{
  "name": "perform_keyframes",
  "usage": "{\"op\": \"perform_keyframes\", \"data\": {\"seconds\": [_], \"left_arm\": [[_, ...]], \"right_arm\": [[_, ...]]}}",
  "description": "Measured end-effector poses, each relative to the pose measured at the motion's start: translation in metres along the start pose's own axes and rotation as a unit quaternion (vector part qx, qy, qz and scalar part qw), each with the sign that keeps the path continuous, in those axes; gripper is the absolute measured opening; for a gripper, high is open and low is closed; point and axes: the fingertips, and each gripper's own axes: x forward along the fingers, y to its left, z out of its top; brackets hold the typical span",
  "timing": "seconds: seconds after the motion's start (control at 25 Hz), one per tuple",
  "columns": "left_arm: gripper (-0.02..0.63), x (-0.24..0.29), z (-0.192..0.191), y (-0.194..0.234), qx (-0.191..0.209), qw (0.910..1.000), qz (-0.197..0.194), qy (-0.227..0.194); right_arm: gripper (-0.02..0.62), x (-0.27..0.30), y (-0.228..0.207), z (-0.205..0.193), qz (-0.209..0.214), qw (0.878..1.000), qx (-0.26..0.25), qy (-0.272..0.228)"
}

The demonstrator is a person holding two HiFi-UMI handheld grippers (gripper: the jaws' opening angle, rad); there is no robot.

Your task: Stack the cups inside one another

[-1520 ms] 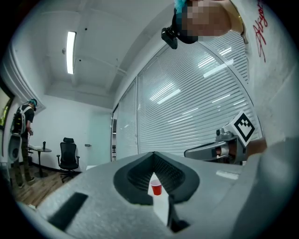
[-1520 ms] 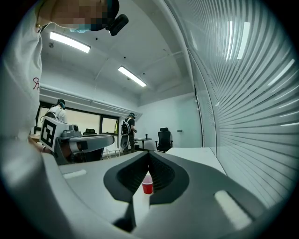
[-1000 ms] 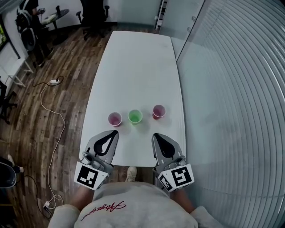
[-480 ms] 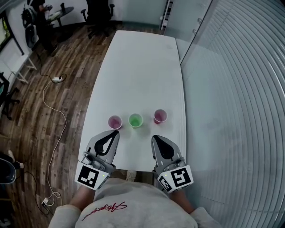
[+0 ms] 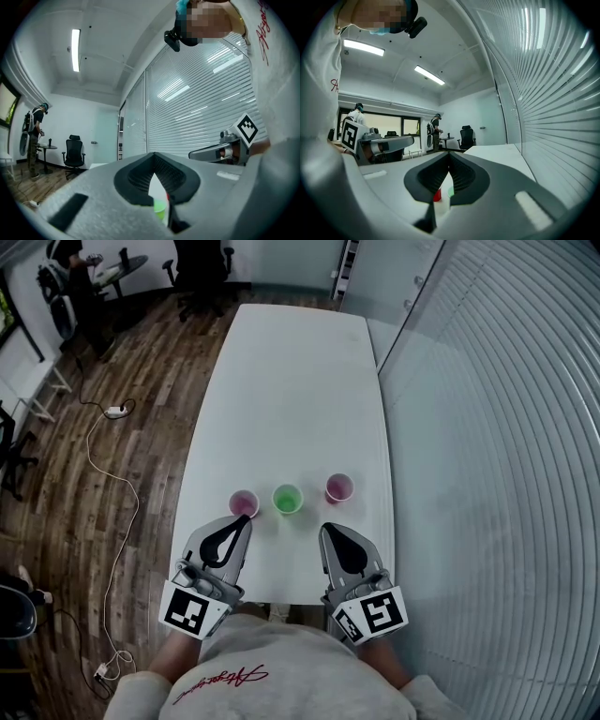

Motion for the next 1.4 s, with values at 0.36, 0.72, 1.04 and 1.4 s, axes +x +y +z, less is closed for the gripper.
{"op": "perform_keyframes", "data": {"seconds": [0.36,0.72,1.04,1.4], "left_arm": [[-0.005,0.019,0.007,0.022,-0.009,0.9994,-0.026,-0.022],[-0.005,0.033,-0.013,0.032,-0.017,0.9994,-0.029,-0.001],[-0.005,0.031,-0.031,0.035,-0.009,0.9991,-0.040,0.014],[-0.005,0.031,-0.047,0.034,-0.017,0.9982,-0.035,0.046]], "right_arm": [[0.002,0.018,-0.014,0.008,-0.026,1.000,0.010,-0.006],[-0.002,0.023,-0.050,-0.014,-0.063,0.998,0.030,-0.012],[0.114,0.033,-0.074,-0.045,-0.080,0.996,0.038,-0.001],[0.270,0.045,-0.116,-0.068,-0.120,0.992,0.026,0.007]]}}
